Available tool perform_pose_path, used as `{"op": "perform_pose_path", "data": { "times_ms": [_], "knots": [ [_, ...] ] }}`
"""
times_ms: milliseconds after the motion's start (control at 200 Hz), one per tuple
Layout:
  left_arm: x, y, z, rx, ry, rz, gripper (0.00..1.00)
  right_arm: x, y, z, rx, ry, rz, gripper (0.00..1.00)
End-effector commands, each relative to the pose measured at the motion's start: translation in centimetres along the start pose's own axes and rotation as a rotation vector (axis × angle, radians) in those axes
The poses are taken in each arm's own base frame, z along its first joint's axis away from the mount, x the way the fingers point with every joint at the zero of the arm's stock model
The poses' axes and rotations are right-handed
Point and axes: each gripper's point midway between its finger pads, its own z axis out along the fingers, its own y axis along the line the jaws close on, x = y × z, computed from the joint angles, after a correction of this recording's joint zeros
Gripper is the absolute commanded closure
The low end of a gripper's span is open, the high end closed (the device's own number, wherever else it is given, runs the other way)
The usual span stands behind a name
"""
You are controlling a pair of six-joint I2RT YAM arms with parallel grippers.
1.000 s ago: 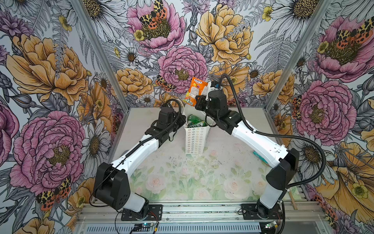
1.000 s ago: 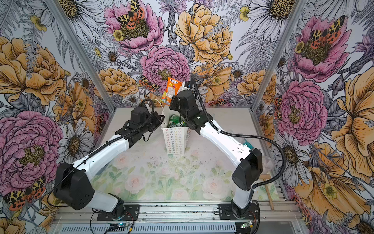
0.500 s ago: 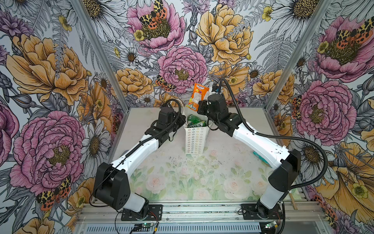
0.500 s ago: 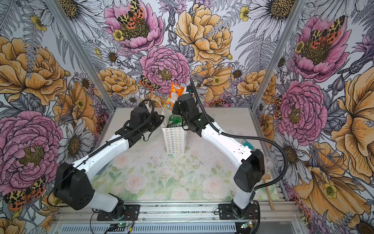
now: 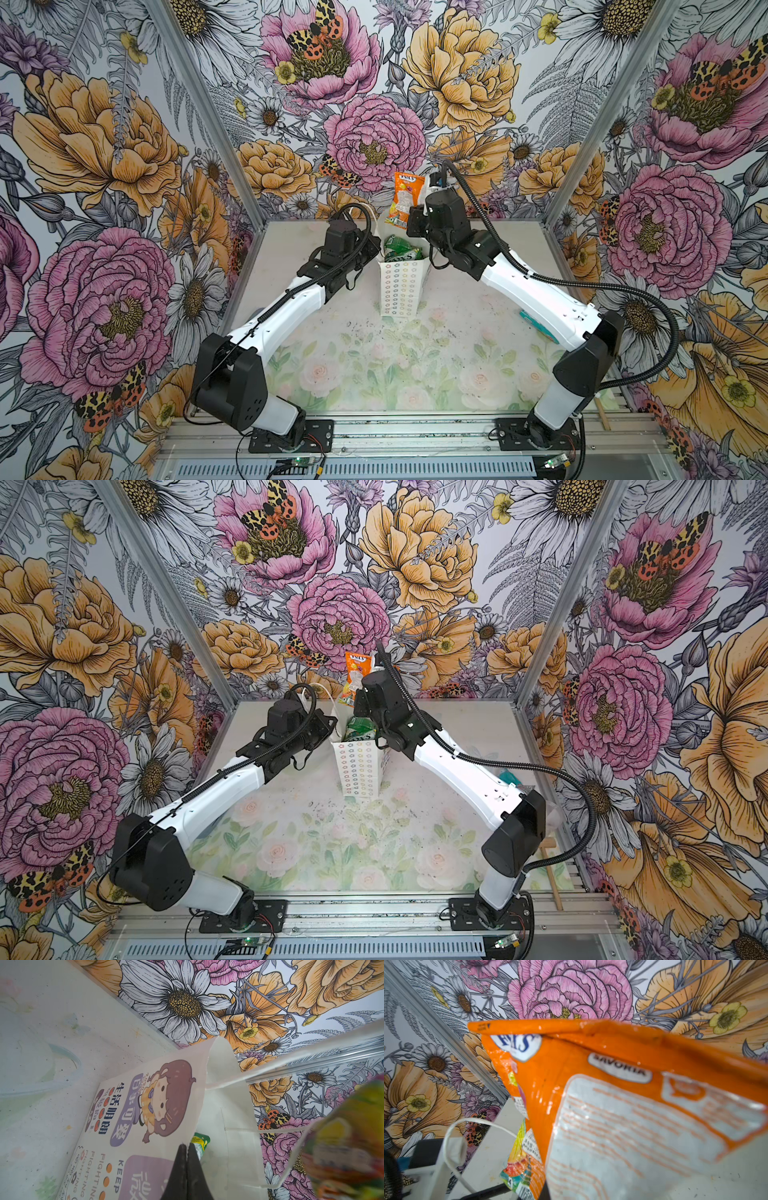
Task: Place the snacks into the paper bag
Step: Place the snack in the paper bag.
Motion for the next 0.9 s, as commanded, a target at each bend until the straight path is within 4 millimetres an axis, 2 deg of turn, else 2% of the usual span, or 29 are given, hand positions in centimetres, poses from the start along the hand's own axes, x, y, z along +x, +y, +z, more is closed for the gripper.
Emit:
{"op": "perform_pose_path", "data": {
  "times_ms": [0,130,280,535,676,896],
  "knots": [
    [-0.6,-1.1,-0.9,0.051,-0.016,-0.006,1.00,-5.7,2.4,-2.7,-0.040,-0.148,-0.074,1.00],
    [-0.4,-1.1,-0.8,0.050,-0.013,-0.007,1.00,-7.1,3.5,-2.3,-0.046,-0.176,-0.088,1.00],
    [-0.5,-1.2,-0.8,0.054,-0.012,-0.006,1.00,-8.1,4.5,-0.8,-0.050,-0.205,-0.073,1.00],
    [-0.6,-0.6,-0.9,0.045,-0.014,-0.011,1.00,-9.4,4.3,1.9,0.006,-0.255,-0.046,1.00],
    [-0.6,-0.7,-1.1,0.048,-0.014,-0.011,1.00,-8.9,3.7,3.4,0.028,-0.247,-0.022,1.00],
    [-0.8,-0.4,-1.4,0.046,-0.022,-0.016,1.00,-6.5,2.5,4.9,0.055,-0.186,-0.011,1.00]
  ]
}}
